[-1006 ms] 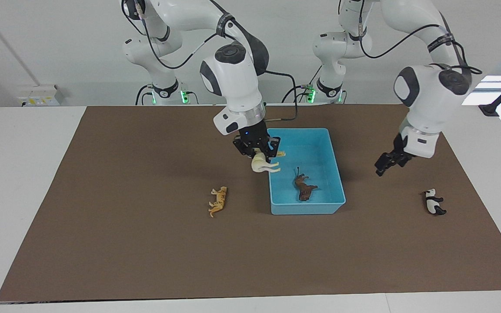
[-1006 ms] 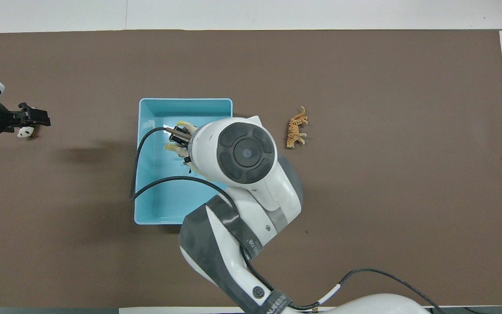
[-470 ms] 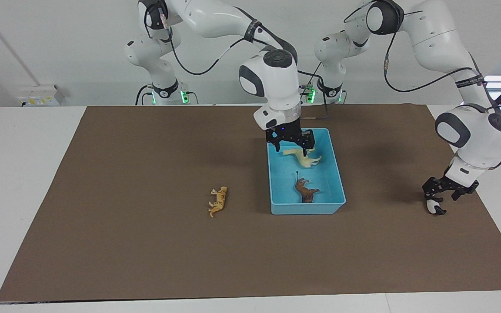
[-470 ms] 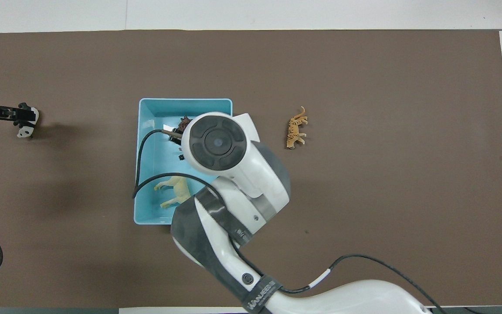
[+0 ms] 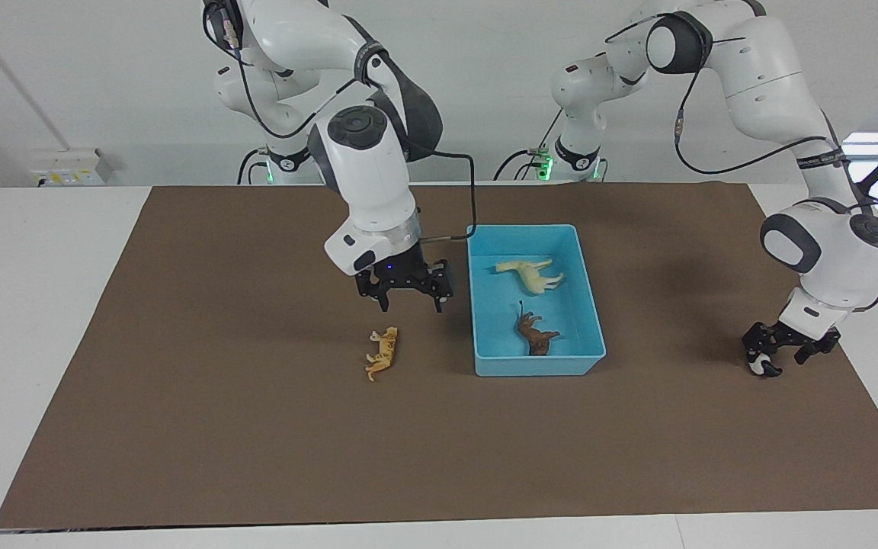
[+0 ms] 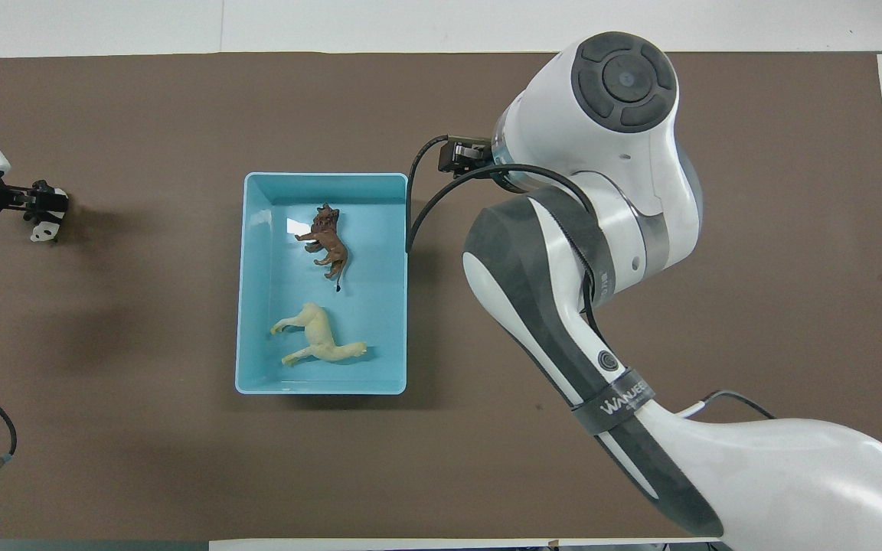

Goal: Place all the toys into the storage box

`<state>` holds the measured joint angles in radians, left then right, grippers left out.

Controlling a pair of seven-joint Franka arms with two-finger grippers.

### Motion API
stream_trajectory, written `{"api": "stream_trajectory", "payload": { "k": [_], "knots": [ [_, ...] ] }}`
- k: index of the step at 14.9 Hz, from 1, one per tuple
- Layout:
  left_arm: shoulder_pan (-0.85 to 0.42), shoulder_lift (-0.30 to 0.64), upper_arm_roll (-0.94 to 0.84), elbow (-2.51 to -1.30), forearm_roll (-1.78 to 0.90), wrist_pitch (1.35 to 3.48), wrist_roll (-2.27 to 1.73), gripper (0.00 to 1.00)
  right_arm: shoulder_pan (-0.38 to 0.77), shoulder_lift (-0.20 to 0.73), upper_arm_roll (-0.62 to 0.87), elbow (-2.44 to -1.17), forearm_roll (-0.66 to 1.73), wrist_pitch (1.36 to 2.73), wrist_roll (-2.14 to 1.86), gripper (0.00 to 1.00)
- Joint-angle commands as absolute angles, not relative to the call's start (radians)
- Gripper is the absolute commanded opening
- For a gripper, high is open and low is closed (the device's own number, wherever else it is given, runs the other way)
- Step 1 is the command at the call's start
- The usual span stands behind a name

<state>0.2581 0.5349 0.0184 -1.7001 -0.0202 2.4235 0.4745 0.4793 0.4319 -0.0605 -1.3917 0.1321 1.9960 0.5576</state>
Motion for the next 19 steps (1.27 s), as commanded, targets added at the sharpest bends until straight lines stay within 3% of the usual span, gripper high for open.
{"api": "stream_trajectory", "payload": {
  "k": [1,4,6,7,10,15,19],
  "knots": [
    [0.273,0.529,0.009,-1.736,-0.009,2.459,0.489,1.00,0.459,0.431,-0.046,-1.416,0.173,1.983,0.531,1.00],
    [0.272,0.520,0.009,-1.758,-0.009,2.445,0.488,0.88,0.456,0.457,-0.049,-1.445,0.157,1.979,0.497,1.00],
    [0.276,0.514,0.009,-1.787,-0.009,2.445,0.486,0.71,0.456,0.485,-0.049,-1.462,0.134,1.999,0.457,1.00],
    [0.276,0.512,0.009,-1.787,-0.009,2.441,0.485,0.57,0.454,0.497,-0.049,-1.477,0.126,2.017,0.442,1.00],
    [0.268,0.512,0.009,-1.781,-0.014,2.418,0.471,0.00,0.436,0.500,-0.049,-1.532,0.123,2.034,0.387,1.00],
    [0.204,0.506,-0.002,-1.663,-0.023,2.252,0.297,0.00,0.452,0.532,-0.049,-1.621,0.095,2.199,0.385,1.00],
    [0.046,0.352,0.002,-1.646,-0.021,2.057,-0.030,0.00,0.453,0.546,-0.049,-1.672,0.094,2.275,0.384,1.00]
  ]
}}
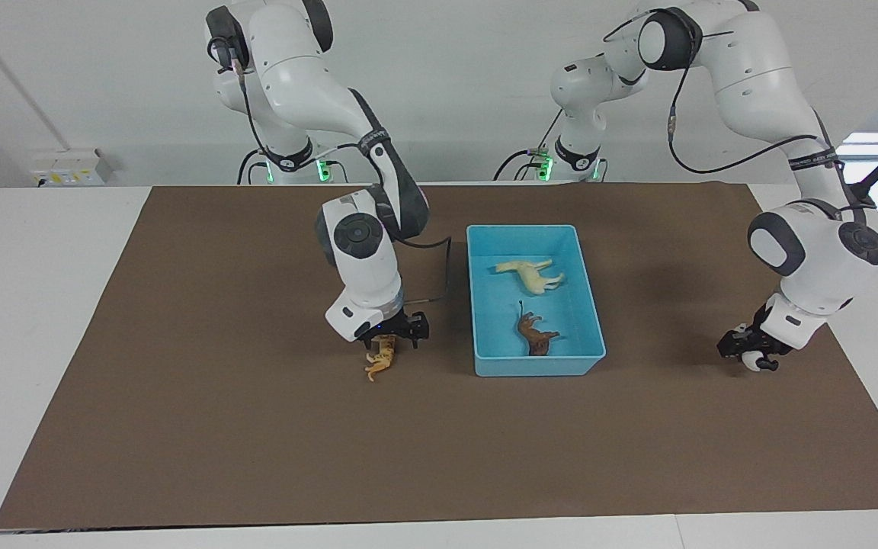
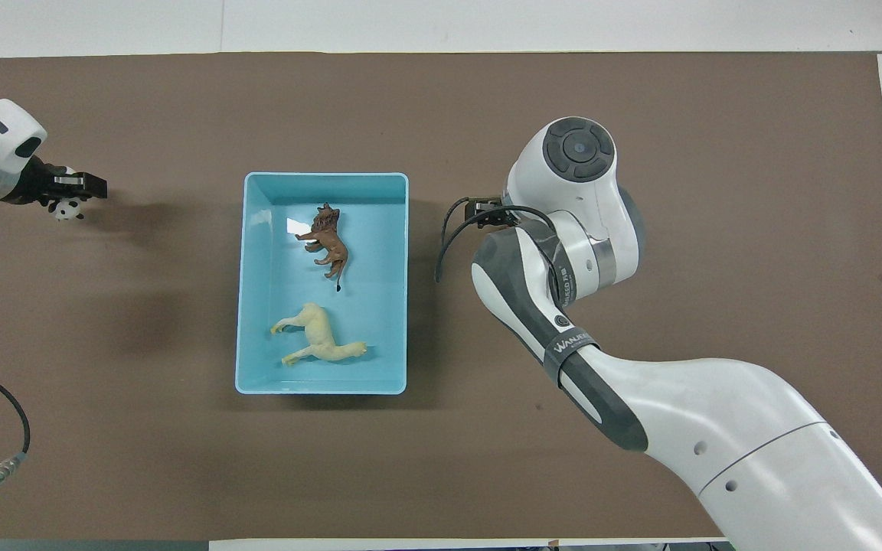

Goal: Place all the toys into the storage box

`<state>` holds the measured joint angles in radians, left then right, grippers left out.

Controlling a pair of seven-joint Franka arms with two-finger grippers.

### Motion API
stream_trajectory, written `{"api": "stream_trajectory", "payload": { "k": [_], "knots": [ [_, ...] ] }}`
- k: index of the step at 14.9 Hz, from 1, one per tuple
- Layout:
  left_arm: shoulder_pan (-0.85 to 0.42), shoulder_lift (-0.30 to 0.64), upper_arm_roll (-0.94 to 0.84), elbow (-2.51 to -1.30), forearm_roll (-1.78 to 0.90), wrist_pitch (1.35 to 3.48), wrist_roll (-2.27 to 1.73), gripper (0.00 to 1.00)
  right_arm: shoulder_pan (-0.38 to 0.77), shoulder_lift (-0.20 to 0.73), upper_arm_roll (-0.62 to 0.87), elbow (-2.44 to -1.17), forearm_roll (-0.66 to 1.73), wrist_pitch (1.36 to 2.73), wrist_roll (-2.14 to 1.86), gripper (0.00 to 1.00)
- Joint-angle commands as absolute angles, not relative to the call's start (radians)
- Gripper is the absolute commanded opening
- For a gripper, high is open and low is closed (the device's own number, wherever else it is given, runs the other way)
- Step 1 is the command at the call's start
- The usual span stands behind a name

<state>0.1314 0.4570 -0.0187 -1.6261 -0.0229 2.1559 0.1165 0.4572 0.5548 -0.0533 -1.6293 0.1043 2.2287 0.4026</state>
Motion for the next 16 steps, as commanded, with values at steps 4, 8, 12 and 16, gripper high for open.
{"api": "stream_trajectory", "payload": {
  "k": [4,8,12,16],
  "knots": [
    [-0.159,0.203,-0.002,-1.660,-0.021,1.864,-0.337,0.00,0.451,0.537,-0.049,-1.707,0.095,2.287,0.387,0.90],
    [-0.331,0.140,-0.003,-1.813,-0.023,1.952,-0.546,0.03,0.453,0.534,-0.049,-1.707,0.097,2.292,0.416,0.00],
    [-0.373,0.074,-0.003,-1.971,-0.023,2.066,-0.583,1.00,0.446,0.528,-0.049,-1.626,0.106,2.191,0.442,0.00],
    [-0.373,0.064,-0.003,-1.928,-0.025,1.991,-0.620,1.00,0.454,0.482,-0.037,-1.478,0.136,2.047,0.552,0.00]
  ]
}}
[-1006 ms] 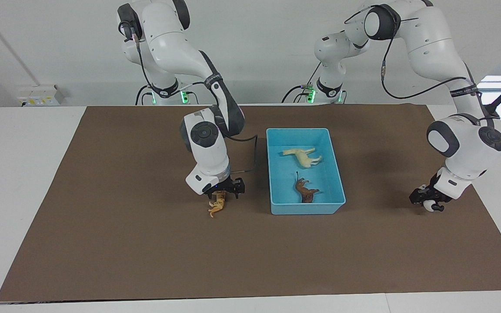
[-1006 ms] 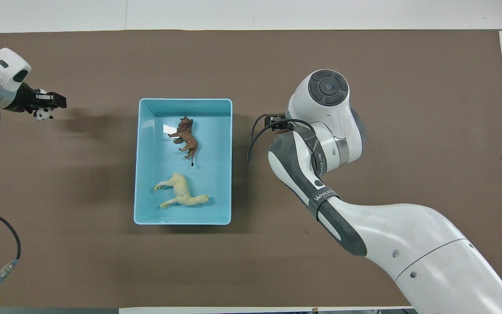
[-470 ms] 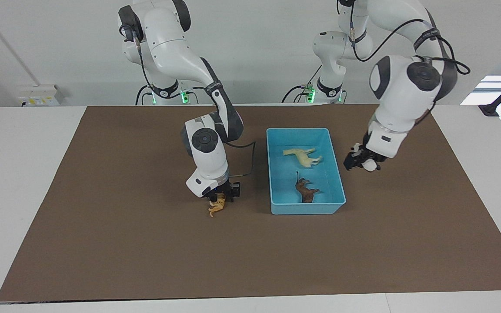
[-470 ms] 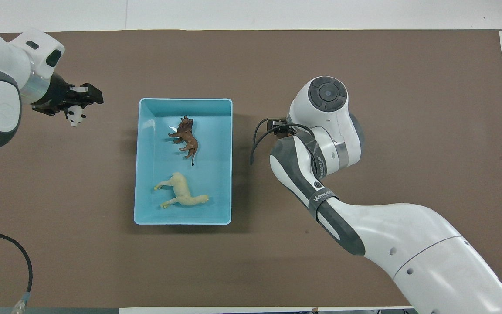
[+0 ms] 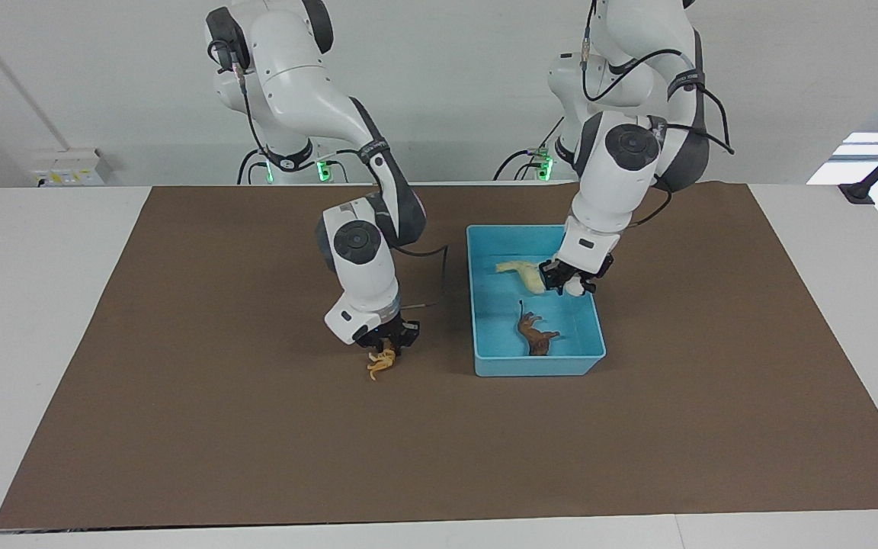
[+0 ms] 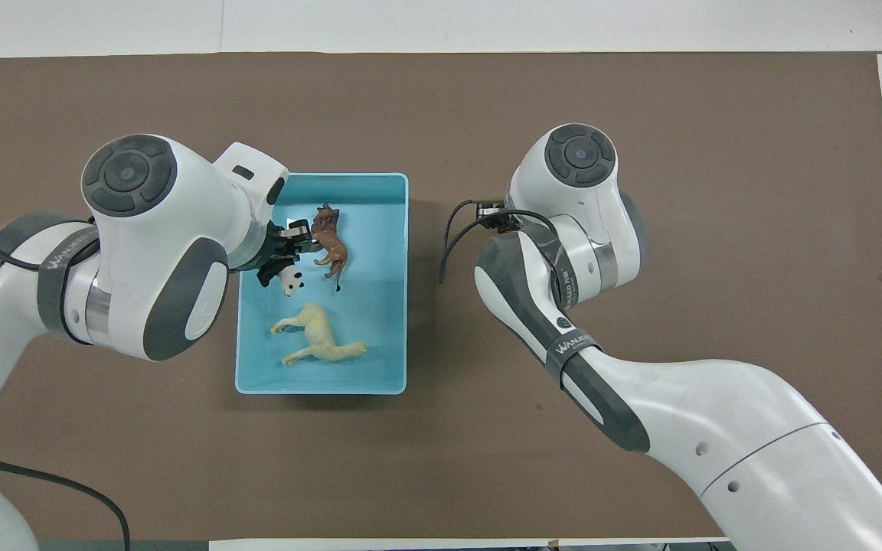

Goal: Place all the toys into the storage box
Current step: 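Carry the black-and-white panda into the box and open the left gripper, then lower the tiger into the box with the right gripper while the left gripper withdraws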

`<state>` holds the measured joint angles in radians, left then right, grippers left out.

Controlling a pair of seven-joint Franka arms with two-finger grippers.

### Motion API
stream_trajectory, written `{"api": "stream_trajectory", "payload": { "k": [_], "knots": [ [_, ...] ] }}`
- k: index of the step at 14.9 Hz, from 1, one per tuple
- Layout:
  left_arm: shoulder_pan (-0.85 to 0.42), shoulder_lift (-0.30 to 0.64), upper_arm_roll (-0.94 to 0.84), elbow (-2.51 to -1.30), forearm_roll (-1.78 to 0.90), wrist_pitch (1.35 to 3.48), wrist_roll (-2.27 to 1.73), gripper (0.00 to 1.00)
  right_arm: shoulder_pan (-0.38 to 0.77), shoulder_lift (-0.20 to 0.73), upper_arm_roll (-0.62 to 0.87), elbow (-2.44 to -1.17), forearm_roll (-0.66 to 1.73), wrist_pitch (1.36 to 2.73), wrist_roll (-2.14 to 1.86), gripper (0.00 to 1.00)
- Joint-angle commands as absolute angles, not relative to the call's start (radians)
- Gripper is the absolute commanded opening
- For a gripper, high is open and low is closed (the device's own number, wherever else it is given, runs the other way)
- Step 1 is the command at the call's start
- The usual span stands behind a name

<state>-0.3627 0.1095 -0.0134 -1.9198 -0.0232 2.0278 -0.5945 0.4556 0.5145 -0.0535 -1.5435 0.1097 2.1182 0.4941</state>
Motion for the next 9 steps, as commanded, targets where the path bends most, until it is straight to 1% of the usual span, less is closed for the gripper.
{"api": "stream_trajectory", "payload": {
  "k": [1,2,3,4,5,7,9],
  "knots": [
    [-0.371,0.058,-0.003,-1.925,-0.025,1.976,-0.629,1.00,0.468,0.477,-0.028,-1.427,0.164,2.011,0.607,0.00],
    [-0.365,0.042,-0.002,-1.921,-0.025,1.955,-0.629,1.00,0.503,0.486,-0.028,-1.372,0.170,1.964,0.685,0.00],
    [-0.354,0.017,0.009,-1.914,-0.023,1.927,-0.618,1.00,0.527,0.504,-0.028,-1.300,0.170,1.942,0.778,0.00],
    [-0.316,-0.003,0.014,-1.902,-0.021,1.911,-0.605,1.00,0.560,0.532,-0.028,-1.231,0.172,1.937,0.869,0.00],
    [-0.255,-0.015,0.014,-1.887,-0.021,1.904,-0.563,1.00,0.610,0.554,-0.028,-1.189,0.172,1.959,0.956,0.00],
    [-0.172,-0.020,0.017,-1.835,-0.021,1.864,-0.456,1.00,0.702,0.568,-0.023,-1.184,0.187,2.101,1.076,0.00],
    [-0.111,-0.014,0.018,-1.781,-0.017,1.775,-0.297,1.00,0.738,0.586,-0.025,-1.184,0.204,2.152,1.114,0.00]
  ]
}}
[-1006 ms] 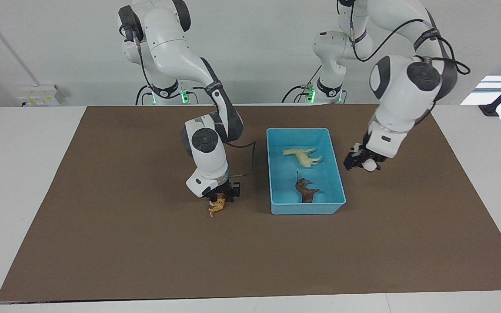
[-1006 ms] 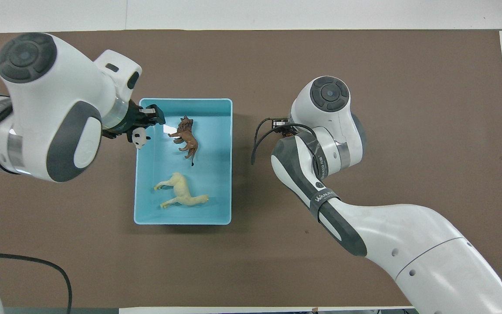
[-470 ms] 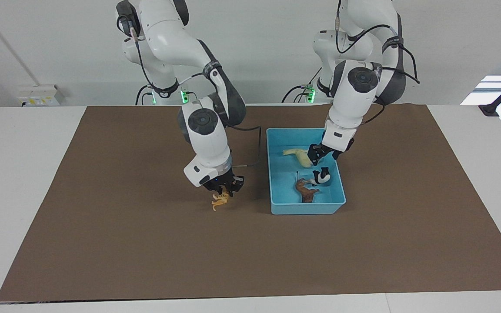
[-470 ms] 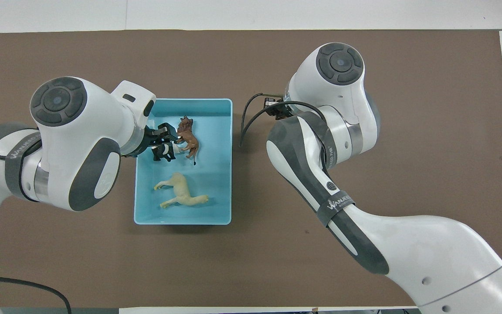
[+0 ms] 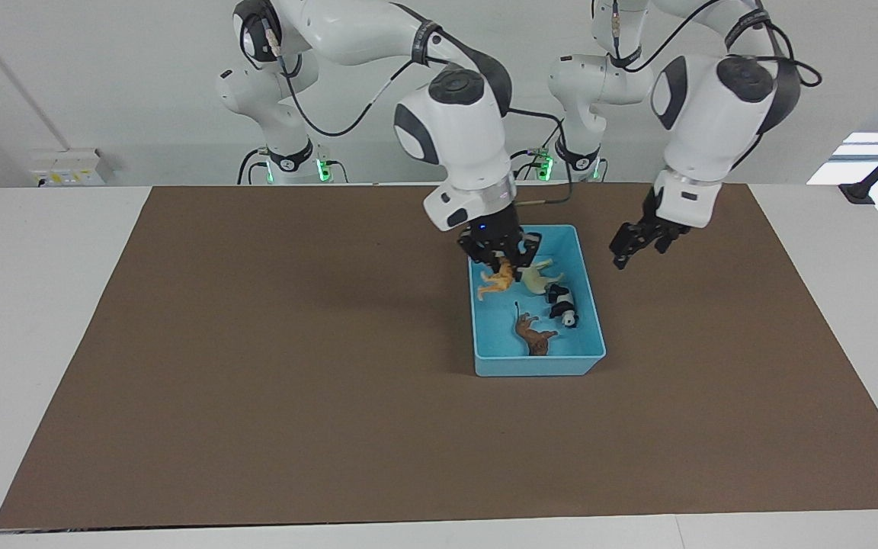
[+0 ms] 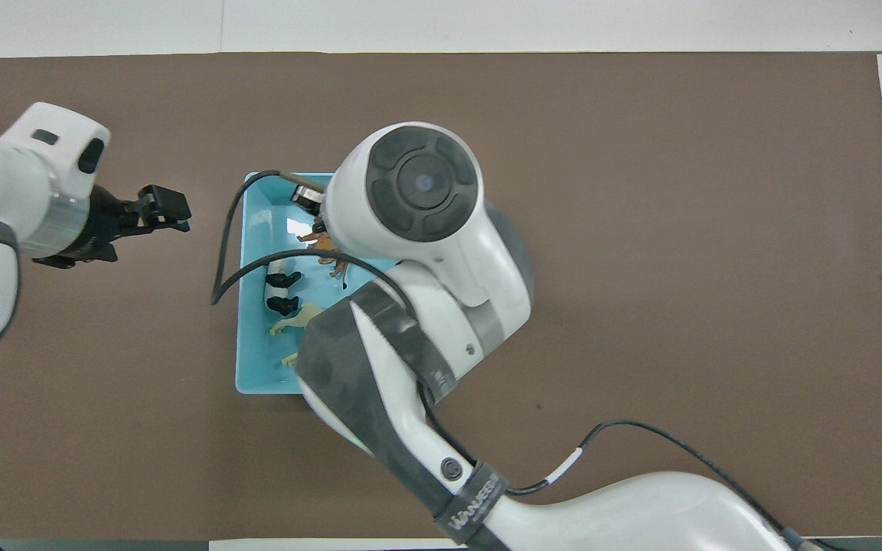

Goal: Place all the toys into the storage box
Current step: 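Lower the tiger into the box with the right gripper while the left gripper withdraws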

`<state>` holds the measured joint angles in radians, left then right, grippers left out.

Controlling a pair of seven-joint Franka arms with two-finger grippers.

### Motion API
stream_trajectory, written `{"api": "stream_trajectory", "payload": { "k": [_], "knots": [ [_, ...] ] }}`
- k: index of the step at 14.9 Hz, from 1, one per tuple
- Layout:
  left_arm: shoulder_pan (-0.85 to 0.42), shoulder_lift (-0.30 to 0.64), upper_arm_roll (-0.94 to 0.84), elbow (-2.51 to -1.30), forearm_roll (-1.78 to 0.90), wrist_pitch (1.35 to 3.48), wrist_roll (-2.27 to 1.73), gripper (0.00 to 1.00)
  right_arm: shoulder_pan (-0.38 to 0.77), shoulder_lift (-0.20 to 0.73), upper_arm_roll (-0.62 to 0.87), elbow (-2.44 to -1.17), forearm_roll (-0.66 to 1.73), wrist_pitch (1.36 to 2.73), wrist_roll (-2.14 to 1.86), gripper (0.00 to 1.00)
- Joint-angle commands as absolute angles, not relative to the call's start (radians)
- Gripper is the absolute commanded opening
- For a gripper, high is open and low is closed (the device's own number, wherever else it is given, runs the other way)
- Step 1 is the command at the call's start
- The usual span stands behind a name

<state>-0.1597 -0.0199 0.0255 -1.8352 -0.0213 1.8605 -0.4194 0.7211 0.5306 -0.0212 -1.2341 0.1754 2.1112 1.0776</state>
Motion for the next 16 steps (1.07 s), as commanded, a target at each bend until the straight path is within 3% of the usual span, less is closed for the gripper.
{"api": "stream_trajectory", "payload": {
  "k": [1,2,4,8,12,16],
  "knots": [
    [-0.091,-0.009,0.018,-1.757,-0.011,1.731,-0.217,1.00,0.739,0.586,-0.025,-1.186,0.201,2.152,1.114,0.53],
    [-0.054,-0.005,0.017,-1.737,-0.012,1.695,-0.153,1.00,0.739,0.586,-0.025,-1.186,0.193,2.149,1.114,1.00],
    [-0.003,0.023,0.017,-1.686,-0.018,1.629,-0.089,1.00,0.741,0.572,-0.026,-1.195,0.187,2.096,1.104,1.00],
    [-0.009,0.089,0.006,-1.586,-0.008,1.556,-0.086,1.00,0.691,0.505,-0.035,-1.213,0.068,1.838,0.943,1.00],
    [-0.015,0.045,0.006,-1.632,-0.011,1.549,-0.040,1.00,0.508,0.391,-0.037,-1.238,0.060,1.636,0.567,1.00],
    [-0.015,-0.028,-0.006,-1.716,-0.009,1.563,0.027,1.00,0.280,0.281,-0.037,-1.339,0.048,1.574,0.173,1.00]
  ]
}}
